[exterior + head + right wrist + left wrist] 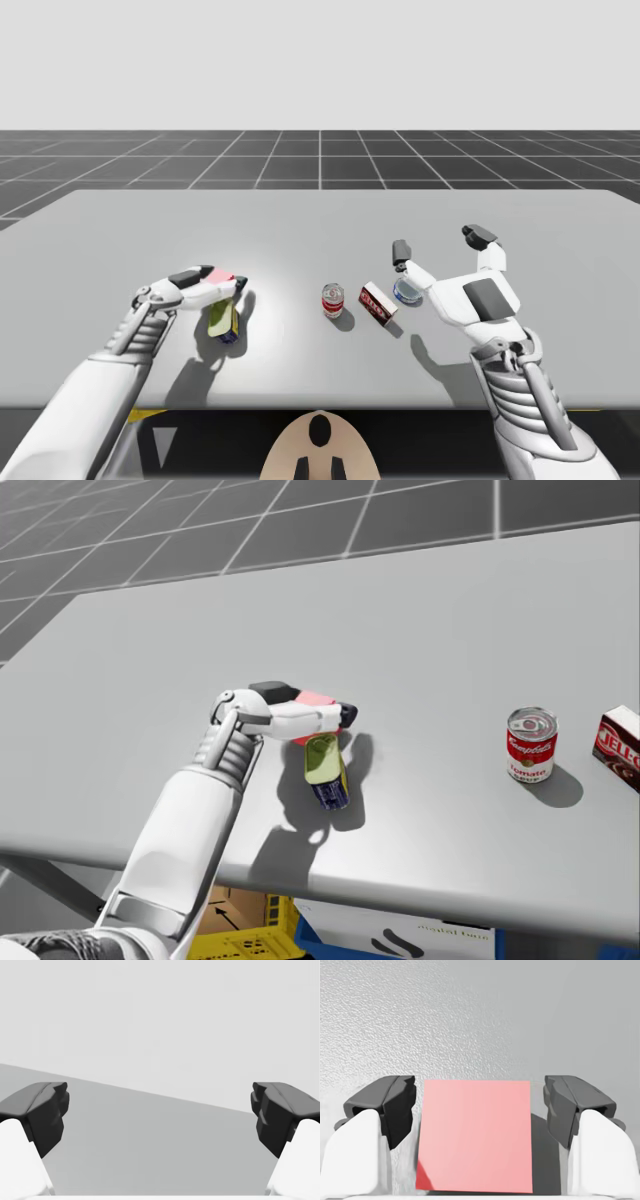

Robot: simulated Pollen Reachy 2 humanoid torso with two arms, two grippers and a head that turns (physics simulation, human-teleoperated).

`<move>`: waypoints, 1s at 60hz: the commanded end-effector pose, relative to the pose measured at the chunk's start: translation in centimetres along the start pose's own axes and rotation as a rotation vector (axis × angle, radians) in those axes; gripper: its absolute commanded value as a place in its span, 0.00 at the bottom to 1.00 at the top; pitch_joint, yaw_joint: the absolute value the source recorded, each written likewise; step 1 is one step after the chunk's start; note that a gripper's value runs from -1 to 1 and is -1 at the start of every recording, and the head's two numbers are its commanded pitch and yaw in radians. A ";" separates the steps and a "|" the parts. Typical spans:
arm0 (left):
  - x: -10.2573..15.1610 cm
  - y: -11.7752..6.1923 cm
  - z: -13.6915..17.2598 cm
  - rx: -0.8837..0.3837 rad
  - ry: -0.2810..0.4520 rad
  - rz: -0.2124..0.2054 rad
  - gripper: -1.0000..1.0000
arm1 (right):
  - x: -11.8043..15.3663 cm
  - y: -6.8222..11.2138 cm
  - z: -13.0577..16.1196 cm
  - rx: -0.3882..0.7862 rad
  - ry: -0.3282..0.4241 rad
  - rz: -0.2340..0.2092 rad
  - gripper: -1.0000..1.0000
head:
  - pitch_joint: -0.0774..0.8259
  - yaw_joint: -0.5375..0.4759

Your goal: Find the red cube and pick it up.

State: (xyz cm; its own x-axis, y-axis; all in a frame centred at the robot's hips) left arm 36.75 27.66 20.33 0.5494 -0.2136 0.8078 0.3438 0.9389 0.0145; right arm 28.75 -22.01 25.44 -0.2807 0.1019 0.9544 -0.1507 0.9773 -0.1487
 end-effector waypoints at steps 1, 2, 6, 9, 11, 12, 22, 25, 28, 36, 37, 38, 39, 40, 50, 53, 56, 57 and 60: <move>-1.1 0.4 -0.5 0.051 0.147 0.018 0.98 | 0.0 0.0 0.0 0.004 0.002 -0.001 0.00 | 0.80 0.89; -1.1 0.4 -0.5 0.051 0.147 0.018 0.99 | 0.0 0.1 0.0 0.004 0.002 -0.001 0.00 | 0.80 0.89; -1.0 0.3 -0.3 0.049 0.142 0.017 0.99 | 0.0 0.1 0.0 0.004 0.003 -0.001 0.00 | 0.80 0.89; -0.9 0.4 -0.3 0.051 0.139 0.018 1.00 | 0.0 0.1 0.0 0.004 0.003 -0.001 0.00 | 0.80 0.89; -0.9 0.4 -0.3 0.051 0.138 0.017 1.00 | 0.0 0.1 0.0 0.004 0.003 -0.001 0.00 | 0.80 0.89; -1.0 0.4 -0.3 0.051 0.138 0.017 1.00 | 0.0 0.1 0.0 0.004 0.003 -0.001 0.00 | 0.79 0.89; -1.1 0.3 -0.3 0.053 0.135 0.008 0.99 | 0.0 0.1 0.0 0.004 0.004 0.000 0.00 | 0.72 0.90; -1.1 0.2 -0.3 0.054 0.134 0.007 1.00 | 0.0 0.1 0.1 0.004 0.003 0.000 0.00 | 0.68 0.91; -1.1 0.2 -0.3 0.055 0.133 0.004 1.00 | 0.0 0.1 0.1 0.003 0.003 0.000 0.00 | 0.65 0.91; -1.2 0.0 -0.3 0.055 0.133 -0.001 1.00 | -0.1 0.1 0.1 -0.003 0.003 -0.001 0.00 | 0.53 0.92; -1.2 0.0 -0.3 0.055 0.133 -0.003 0.99 | -0.1 0.1 0.1 -0.004 0.003 -0.001 0.00 | 0.52 0.92; -1.2 0.0 -0.3 0.055 0.132 -0.003 1.00 | -0.1 0.1 0.1 -0.004 0.003 -0.001 0.00 | 0.51 0.92; -1.1 0.0 -0.3 0.055 0.132 -0.004 1.00 | -0.1 0.1 0.1 -0.005 0.003 -0.002 0.00 | 0.49 0.92; -1.1 -0.1 -0.3 0.056 0.131 -0.007 1.00 | -0.1 0.0 0.1 -0.006 0.003 -0.002 0.00 | 0.48 0.92; -0.2 0.0 0.4 0.069 0.101 -0.015 1.00 | -0.1 0.0 0.0 -0.008 0.000 -0.003 0.00 | 0.43 0.92; 0.6 0.0 1.0 0.073 0.078 -0.019 1.00 | -0.1 -0.1 0.0 -0.013 -0.003 -0.009 0.00 | 0.42 0.92; 1.2 0.1 1.6 0.077 0.058 -0.024 1.00 | -0.1 -0.1 -0.1 -0.020 0.005 -0.009 0.00 | 0.42 0.92; 1.6 0.1 1.9 0.078 0.047 -0.026 1.00 | -0.2 -0.1 -0.1 -0.026 0.008 -0.007 0.00 | 0.42 0.92; 2.3 0.1 2.7 0.085 0.024 -0.034 1.00 | -0.2 -0.1 -0.2 -0.035 0.002 -0.005 0.00 | 0.42 0.92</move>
State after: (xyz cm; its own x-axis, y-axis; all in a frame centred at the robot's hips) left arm 36.15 27.84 21.01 0.5501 -0.2319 0.8023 0.3373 0.9405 0.0406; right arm 28.86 -22.07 25.34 -0.2780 0.0971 0.9556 -0.1354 0.9810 -0.1391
